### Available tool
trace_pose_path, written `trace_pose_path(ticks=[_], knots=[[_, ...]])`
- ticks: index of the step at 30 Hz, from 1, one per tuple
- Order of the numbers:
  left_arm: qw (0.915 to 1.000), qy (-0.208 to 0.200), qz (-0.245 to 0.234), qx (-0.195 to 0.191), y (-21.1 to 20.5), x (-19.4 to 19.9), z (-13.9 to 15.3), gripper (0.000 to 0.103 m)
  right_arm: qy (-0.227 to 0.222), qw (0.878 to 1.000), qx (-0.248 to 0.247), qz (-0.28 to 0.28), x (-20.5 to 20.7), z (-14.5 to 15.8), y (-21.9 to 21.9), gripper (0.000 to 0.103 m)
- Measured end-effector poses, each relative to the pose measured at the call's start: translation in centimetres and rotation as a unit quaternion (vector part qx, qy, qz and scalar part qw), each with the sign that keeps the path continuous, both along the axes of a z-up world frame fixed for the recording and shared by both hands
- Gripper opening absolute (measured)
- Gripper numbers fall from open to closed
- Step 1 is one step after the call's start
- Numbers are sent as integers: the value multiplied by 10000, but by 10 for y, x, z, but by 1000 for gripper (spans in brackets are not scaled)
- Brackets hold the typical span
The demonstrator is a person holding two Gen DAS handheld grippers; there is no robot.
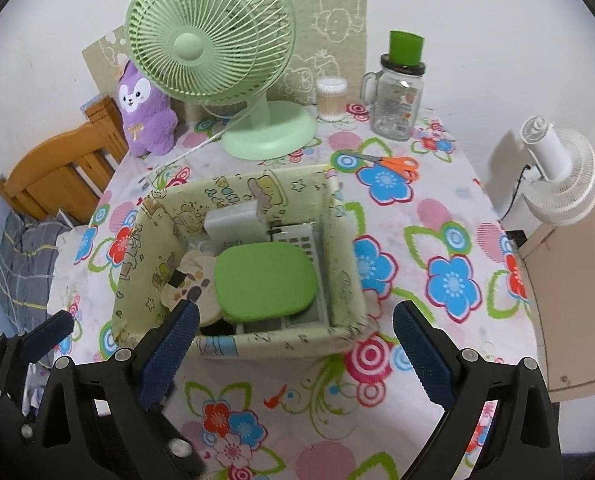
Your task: Organize rigid objects
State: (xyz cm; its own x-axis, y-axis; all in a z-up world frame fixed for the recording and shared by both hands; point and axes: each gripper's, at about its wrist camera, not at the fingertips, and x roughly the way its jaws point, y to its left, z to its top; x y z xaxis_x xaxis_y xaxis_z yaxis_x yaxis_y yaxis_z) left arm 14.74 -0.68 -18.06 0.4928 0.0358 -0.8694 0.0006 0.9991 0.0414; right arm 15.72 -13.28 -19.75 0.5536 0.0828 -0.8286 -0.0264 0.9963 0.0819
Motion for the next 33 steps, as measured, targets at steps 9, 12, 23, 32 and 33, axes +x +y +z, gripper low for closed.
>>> trace_pose_path(ticks=[9, 12, 23, 32, 33], knots=[[9999, -57, 139, -54, 12, -16, 16, 97, -221, 9996, -106, -131, -27, 22, -20, 99], [9998, -100, 146, -40, 14, -21, 23, 97, -286, 9994, -90, -177, -36, 30, -25, 99], [9988, -410, 17, 275, 8, -43, 54, 99, -784, 9962, -365, -116, -63, 69, -28, 99], [9987, -511, -25, -75, 13, -57, 86, 102, -926, 9955, -144, -160, -80, 98, -36, 99], [9985, -538, -71, -115, 12, -59, 90, 103, -962, 9951, -97, -184, -82, 102, -38, 99]])
